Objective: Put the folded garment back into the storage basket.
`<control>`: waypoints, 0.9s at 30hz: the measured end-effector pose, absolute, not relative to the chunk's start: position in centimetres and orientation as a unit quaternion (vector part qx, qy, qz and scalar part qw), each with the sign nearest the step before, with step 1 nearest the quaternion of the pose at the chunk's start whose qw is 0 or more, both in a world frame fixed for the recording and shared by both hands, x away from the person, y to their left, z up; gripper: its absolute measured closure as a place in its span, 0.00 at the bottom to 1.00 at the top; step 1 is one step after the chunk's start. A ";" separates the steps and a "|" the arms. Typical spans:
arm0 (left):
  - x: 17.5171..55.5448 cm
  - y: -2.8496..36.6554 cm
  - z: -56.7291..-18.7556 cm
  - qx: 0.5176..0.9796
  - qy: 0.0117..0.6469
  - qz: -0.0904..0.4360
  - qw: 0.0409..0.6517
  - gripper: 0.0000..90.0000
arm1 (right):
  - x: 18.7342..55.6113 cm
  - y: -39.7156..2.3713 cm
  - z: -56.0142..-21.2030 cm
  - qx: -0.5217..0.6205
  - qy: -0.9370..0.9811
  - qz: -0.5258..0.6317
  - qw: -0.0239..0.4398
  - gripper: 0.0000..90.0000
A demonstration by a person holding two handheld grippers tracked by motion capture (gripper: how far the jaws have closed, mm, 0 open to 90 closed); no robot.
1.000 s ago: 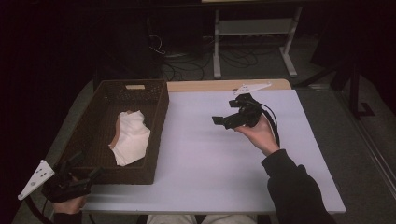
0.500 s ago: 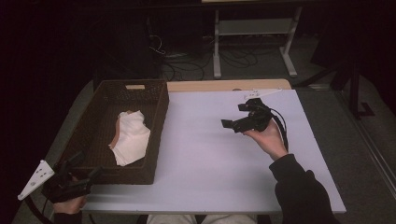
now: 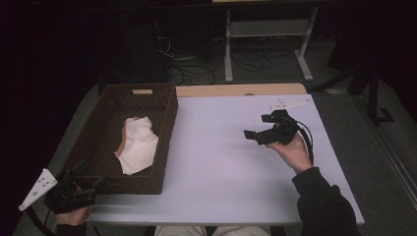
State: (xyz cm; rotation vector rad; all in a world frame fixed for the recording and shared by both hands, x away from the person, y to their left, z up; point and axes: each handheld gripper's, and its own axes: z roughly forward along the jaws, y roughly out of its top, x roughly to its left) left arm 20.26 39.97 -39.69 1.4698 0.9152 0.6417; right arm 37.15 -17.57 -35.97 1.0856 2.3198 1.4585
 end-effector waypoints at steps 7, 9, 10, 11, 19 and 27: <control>20.3 40.0 -39.7 0.635 0.396 0.277 0.603 0.01 | 36.5 -18.8 -36.6 0.375 0.780 0.491 0.102 0.00; 20.3 40.0 -39.7 0.636 0.395 0.277 0.602 0.01 | 36.3 -19.2 -36.8 0.377 0.777 0.493 0.102 0.00; 20.3 40.0 -39.7 0.636 0.395 0.277 0.602 0.01 | 36.2 -19.4 -36.9 0.379 0.776 0.494 0.101 0.00; 20.3 40.0 -39.7 0.636 0.395 0.277 0.602 0.01 | 36.1 -19.6 -37.0 0.379 0.775 0.494 0.102 0.00; 20.3 40.0 -39.7 0.635 0.397 0.276 0.603 0.01 | 35.2 -20.9 -38.0 0.387 0.771 0.494 0.104 0.00; 20.3 39.9 -39.7 0.636 0.397 0.276 0.602 0.01 | 34.0 -22.3 -38.5 0.390 0.769 0.492 0.118 0.00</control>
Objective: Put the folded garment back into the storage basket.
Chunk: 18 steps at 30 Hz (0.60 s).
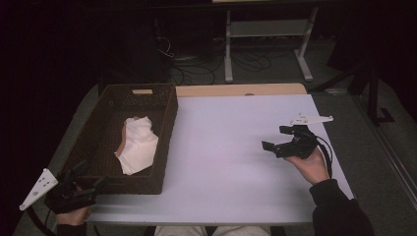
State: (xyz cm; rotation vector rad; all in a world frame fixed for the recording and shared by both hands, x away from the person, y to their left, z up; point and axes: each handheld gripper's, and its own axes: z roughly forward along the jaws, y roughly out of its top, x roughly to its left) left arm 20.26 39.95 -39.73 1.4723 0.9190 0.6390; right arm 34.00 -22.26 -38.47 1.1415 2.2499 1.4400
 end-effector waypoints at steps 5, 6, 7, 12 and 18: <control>20.3 39.9 -39.7 0.636 0.397 0.275 0.602 0.01 | 33.3 -23.3 -39.0 0.396 0.767 0.489 0.125 0.00; 20.3 39.9 -39.7 0.637 0.397 0.275 0.601 0.01 | 33.1 -23.5 -39.1 0.398 0.767 0.487 0.126 0.00; 20.3 39.9 -39.7 0.637 0.397 0.275 0.601 0.01 | 33.0 -23.6 -39.3 0.400 0.767 0.485 0.128 0.00; 20.3 39.9 -39.7 0.637 0.397 0.276 0.601 0.01 | 32.2 -24.4 -40.2 0.405 0.767 0.479 0.136 0.00; 20.3 39.9 -39.7 0.637 0.396 0.276 0.601 0.01 | 31.3 -25.0 -41.3 0.408 0.766 0.476 0.140 0.00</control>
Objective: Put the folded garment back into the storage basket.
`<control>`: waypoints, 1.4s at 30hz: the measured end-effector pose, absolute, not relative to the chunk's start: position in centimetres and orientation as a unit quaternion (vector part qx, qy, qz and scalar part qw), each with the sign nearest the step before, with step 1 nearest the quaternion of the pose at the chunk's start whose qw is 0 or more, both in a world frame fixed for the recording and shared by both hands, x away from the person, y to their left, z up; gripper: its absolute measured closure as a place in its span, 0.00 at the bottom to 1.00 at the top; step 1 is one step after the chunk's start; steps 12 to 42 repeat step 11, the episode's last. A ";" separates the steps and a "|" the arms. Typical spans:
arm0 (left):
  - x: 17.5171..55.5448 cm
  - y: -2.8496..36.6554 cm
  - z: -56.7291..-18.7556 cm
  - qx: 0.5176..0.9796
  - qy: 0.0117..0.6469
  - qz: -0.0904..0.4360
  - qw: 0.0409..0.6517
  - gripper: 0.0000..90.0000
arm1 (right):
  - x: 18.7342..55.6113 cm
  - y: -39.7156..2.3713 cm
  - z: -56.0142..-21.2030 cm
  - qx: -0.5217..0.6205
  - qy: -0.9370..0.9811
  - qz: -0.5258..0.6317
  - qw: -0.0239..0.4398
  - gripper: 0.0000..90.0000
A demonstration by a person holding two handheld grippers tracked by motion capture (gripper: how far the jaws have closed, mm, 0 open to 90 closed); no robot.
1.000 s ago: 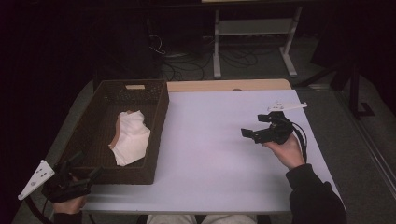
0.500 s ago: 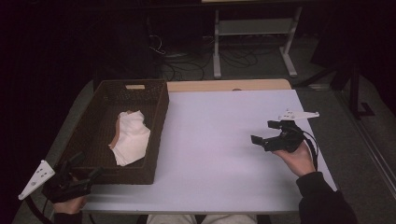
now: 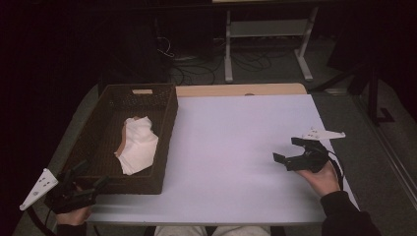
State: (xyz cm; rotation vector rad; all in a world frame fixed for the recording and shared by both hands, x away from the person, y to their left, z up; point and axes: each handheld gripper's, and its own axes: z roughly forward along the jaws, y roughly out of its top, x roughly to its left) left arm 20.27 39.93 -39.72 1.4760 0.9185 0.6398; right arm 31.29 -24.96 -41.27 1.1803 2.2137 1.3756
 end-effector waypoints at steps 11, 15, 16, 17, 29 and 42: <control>20.3 39.9 -39.7 0.637 0.395 0.276 0.601 0.01 | 29.7 -25.7 -42.4 0.410 0.768 0.468 0.149 0.00; 20.3 39.9 -39.7 0.637 0.395 0.276 0.601 0.01 | 29.7 -25.7 -42.4 0.410 0.768 0.468 0.149 0.00; 20.3 39.9 -39.7 0.637 0.395 0.276 0.601 0.01 | 29.7 -25.7 -42.4 0.410 0.768 0.468 0.149 0.00; 20.3 39.9 -39.7 0.637 0.395 0.276 0.601 0.01 | 29.7 -25.7 -42.4 0.410 0.768 0.468 0.149 0.00; 20.3 39.9 -39.7 0.637 0.395 0.276 0.601 0.01 | 29.7 -25.7 -42.4 0.410 0.768 0.468 0.149 0.00; 20.3 39.9 -39.7 0.637 0.395 0.276 0.601 0.01 | 29.7 -25.7 -42.4 0.410 0.768 0.468 0.149 0.00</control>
